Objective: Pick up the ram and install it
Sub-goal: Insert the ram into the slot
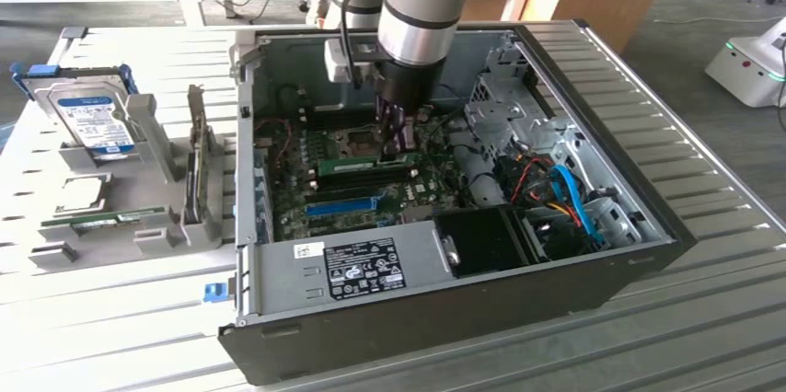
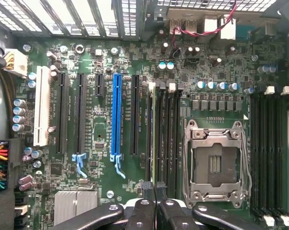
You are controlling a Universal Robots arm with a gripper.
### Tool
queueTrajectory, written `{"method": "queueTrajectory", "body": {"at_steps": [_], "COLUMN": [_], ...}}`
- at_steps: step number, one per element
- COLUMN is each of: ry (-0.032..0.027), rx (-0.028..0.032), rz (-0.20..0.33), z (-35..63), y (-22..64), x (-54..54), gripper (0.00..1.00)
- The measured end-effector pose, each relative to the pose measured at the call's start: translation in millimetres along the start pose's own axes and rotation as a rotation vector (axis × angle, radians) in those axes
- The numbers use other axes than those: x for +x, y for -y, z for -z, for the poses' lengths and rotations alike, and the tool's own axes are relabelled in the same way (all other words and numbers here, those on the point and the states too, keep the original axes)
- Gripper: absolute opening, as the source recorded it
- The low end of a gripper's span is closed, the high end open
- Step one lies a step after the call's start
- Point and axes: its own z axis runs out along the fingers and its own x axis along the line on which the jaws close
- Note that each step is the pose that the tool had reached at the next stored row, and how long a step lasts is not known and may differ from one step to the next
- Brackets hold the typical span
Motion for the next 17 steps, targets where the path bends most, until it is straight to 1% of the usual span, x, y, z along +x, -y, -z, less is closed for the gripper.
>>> {"method": "queueTrajectory", "body": {"at_steps": [17], "ry": [0.0], "rx": [0.0], "rz": [0.0], "z": [-8.7], "y": [0.4], "x": [0.4], "gripper": [0.12]}}
